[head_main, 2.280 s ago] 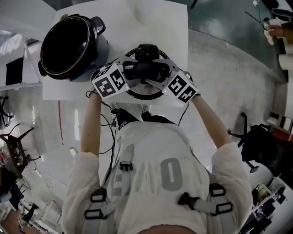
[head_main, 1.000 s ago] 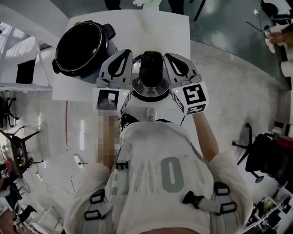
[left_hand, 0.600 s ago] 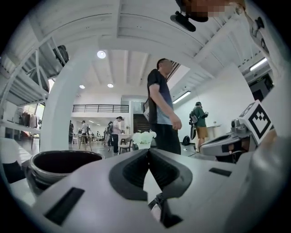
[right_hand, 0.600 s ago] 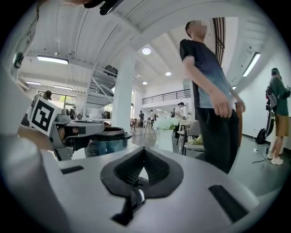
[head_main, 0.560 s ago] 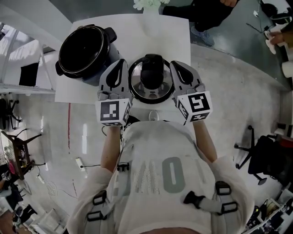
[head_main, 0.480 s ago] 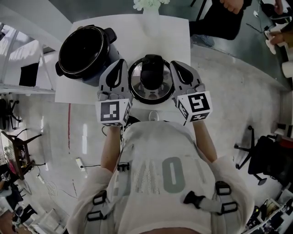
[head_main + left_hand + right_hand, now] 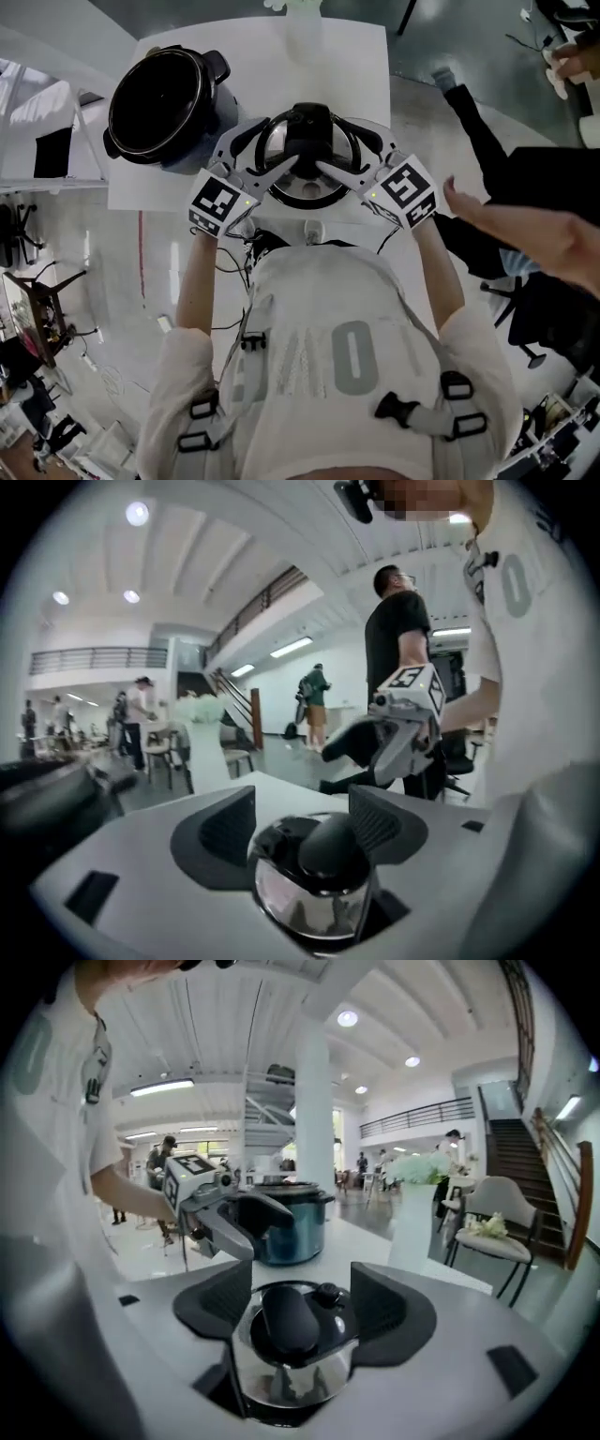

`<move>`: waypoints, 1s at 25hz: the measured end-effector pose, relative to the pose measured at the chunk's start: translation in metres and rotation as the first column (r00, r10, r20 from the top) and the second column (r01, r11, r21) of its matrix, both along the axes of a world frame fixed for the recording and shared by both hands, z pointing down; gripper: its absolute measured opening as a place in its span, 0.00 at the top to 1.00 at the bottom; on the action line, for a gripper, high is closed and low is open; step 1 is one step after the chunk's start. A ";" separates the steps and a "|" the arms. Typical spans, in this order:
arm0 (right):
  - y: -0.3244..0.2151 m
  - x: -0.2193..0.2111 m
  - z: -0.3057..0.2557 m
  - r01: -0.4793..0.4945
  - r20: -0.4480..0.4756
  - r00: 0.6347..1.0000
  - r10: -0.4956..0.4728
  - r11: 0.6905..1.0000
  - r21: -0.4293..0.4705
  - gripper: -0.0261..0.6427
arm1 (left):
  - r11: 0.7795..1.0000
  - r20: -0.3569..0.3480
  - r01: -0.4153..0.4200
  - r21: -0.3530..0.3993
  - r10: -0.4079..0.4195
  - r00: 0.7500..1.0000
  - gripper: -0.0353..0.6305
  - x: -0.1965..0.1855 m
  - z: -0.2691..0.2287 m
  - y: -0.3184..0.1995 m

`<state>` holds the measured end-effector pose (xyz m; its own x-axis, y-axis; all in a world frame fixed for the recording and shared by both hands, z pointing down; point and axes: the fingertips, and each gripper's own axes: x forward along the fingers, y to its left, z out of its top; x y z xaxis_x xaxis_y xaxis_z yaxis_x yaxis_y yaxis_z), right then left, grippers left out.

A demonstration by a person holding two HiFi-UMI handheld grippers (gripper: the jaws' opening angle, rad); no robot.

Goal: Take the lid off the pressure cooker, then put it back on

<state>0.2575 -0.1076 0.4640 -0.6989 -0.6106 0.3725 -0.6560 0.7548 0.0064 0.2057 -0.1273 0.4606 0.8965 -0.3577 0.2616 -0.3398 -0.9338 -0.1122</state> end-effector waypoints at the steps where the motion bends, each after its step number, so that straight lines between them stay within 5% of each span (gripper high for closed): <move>1: 0.003 -0.004 0.013 0.039 -0.022 0.999 -0.040 0.999 -0.029 0.48 | 0.997 0.041 -0.059 -0.052 0.061 0.997 0.50 0.002 0.020 0.005; 4: 0.007 -0.011 0.051 0.116 -0.075 0.989 -0.125 0.987 -0.114 0.48 | 0.976 0.122 -0.152 -0.159 0.172 0.978 0.49 0.007 0.061 0.013; 10: 0.006 -0.015 0.100 0.174 -0.160 0.965 -0.209 0.962 -0.208 0.49 | 0.952 0.197 -0.213 -0.218 0.256 0.946 0.50 0.015 0.099 0.014; 25: 0.003 -0.018 0.108 0.187 -0.129 0.968 -0.216 0.961 -0.206 0.56 | 0.928 0.155 -0.270 -0.255 0.315 0.936 0.54 0.023 0.102 0.015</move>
